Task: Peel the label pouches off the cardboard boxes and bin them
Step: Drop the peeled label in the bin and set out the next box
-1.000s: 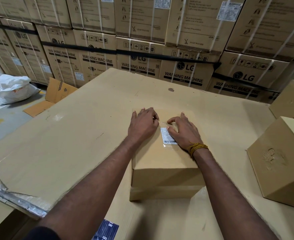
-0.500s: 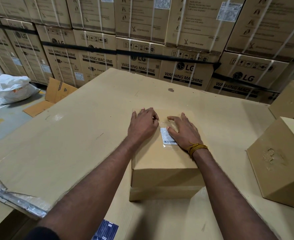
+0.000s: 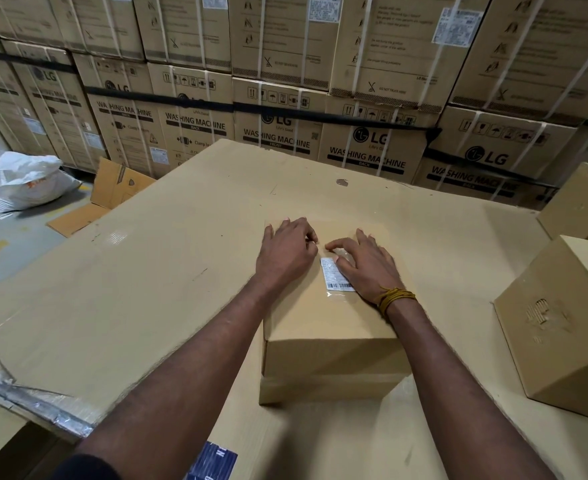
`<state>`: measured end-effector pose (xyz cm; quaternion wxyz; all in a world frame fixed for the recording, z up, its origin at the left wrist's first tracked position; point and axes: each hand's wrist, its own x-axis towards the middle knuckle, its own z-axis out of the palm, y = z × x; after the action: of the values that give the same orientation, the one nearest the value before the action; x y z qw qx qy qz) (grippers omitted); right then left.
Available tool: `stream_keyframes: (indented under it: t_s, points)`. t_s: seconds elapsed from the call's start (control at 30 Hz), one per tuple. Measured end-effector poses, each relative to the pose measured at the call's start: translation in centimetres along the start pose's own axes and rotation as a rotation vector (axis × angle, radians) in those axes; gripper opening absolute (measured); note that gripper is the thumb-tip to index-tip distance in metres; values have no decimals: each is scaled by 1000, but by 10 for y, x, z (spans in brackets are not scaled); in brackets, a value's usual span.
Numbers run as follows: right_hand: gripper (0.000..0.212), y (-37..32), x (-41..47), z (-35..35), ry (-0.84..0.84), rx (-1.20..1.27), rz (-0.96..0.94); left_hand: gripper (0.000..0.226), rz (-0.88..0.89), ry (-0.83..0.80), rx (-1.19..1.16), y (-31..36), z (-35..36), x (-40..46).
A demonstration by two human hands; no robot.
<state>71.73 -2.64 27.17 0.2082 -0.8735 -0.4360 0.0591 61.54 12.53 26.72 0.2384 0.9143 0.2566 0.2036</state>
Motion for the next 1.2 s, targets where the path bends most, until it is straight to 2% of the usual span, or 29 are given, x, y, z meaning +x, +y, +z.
stream_keyframes:
  t_s: [0.07, 0.23, 0.3, 0.43, 0.5, 0.6, 0.67, 0.77, 0.93, 1.1, 1.2]
  points:
    - [30, 1, 1, 1, 31, 16, 0, 12, -2, -2, -4, 0, 0, 0]
    - [48, 4, 2, 2, 28, 7, 45, 11, 2, 0, -5, -1, 1, 0]
    - [42, 7, 4, 4, 61, 51, 38, 11, 7, 0, 2, -1, 1, 0]
    - [11, 9, 2, 4, 202, 178, -23, 12, 5, 2, 7, -2, 1, 1]
    - [15, 9, 1, 2, 228, 226, -10, 12, 5, 4, 7, -2, 2, 2]
    - [34, 11, 3, 3, 182, 154, 4, 12, 5, 4, 5, -2, 2, 1]
    - [29, 11, 5, 4, 183, 145, 2, 12, 6, 0, 4, -2, 2, 1]
    - [10, 10, 3, 3, 235, 167, -17, 16, -2, -12, 9, 0, 1, 1]
    - [26, 12, 4, 5, 218, 156, -21, 20, 14, -8, 29, -1, 2, 1]
    - [12, 10, 6, 5, 251, 138, 3, 24, 17, -8, 34, -1, 1, 0]
    - [10, 6, 9, 4, 280, 65, 29, 26, 18, -16, 41, -1, 2, 1]
